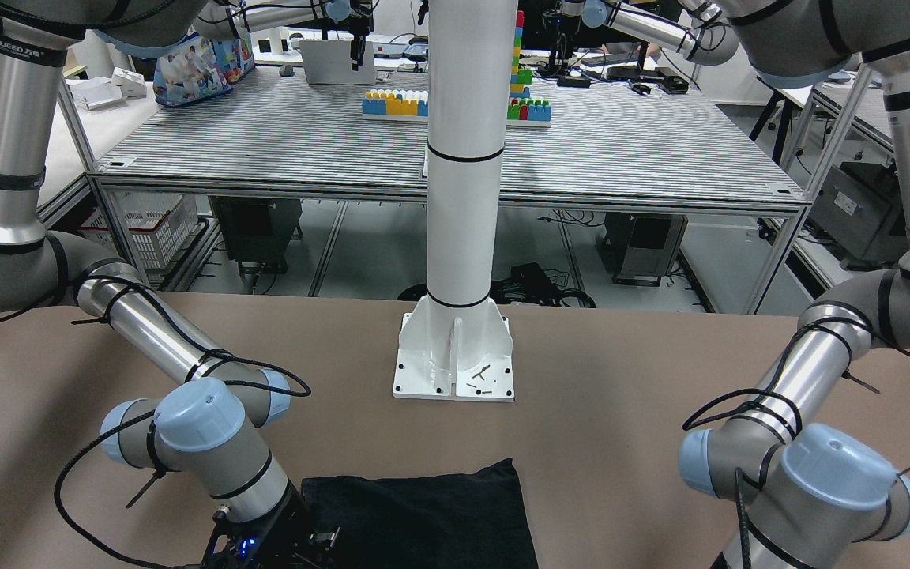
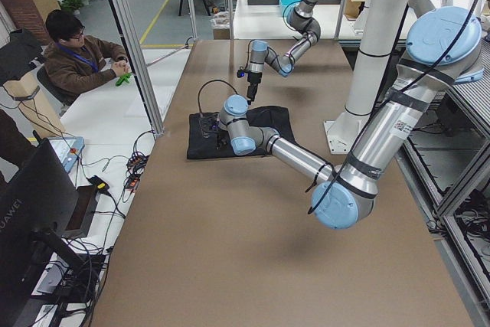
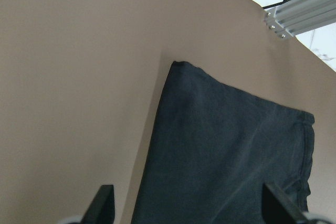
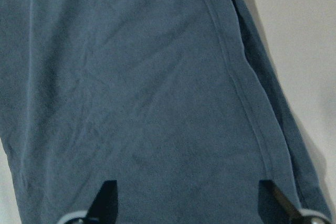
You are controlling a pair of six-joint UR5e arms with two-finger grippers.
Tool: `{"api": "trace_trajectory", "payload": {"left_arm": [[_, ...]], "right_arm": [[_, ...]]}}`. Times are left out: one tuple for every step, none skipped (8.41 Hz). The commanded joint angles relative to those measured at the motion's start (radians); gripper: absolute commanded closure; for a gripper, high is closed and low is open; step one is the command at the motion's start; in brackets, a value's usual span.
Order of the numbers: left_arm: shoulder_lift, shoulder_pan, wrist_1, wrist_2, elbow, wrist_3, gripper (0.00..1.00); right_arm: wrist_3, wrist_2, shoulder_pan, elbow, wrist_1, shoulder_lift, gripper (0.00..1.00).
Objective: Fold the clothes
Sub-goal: 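Move the right gripper to the shirt's near end while the left gripper lowers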
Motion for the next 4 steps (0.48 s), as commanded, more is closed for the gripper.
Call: {"api": "trace_trajectory", "payload": {"left_arm": [[0.05, 0.093, -0.025, 0.106, -0.078, -0.078, 0.0], [0.062, 0.104, -0.025, 0.123, -0.093, -0.093, 0.0], [0.082, 0.116, -0.025, 0.135, -0.116, -0.096, 0.0], [0.091, 0.116, -0.025, 0.136, -0.124, -0.096, 0.0]], "right_arm": [[0.1, -0.086, -0.111, 0.154, 0.061, -0.164, 0.06], [0.153, -0.106, -0.145, 0.213, 0.061, -0.208, 0.06], [0.205, -0.131, -0.182, 0.242, 0.061, -0.227, 0.06], [0.213, -0.175, -0.223, 0.239, 0.061, -0.23, 0.06]]}}
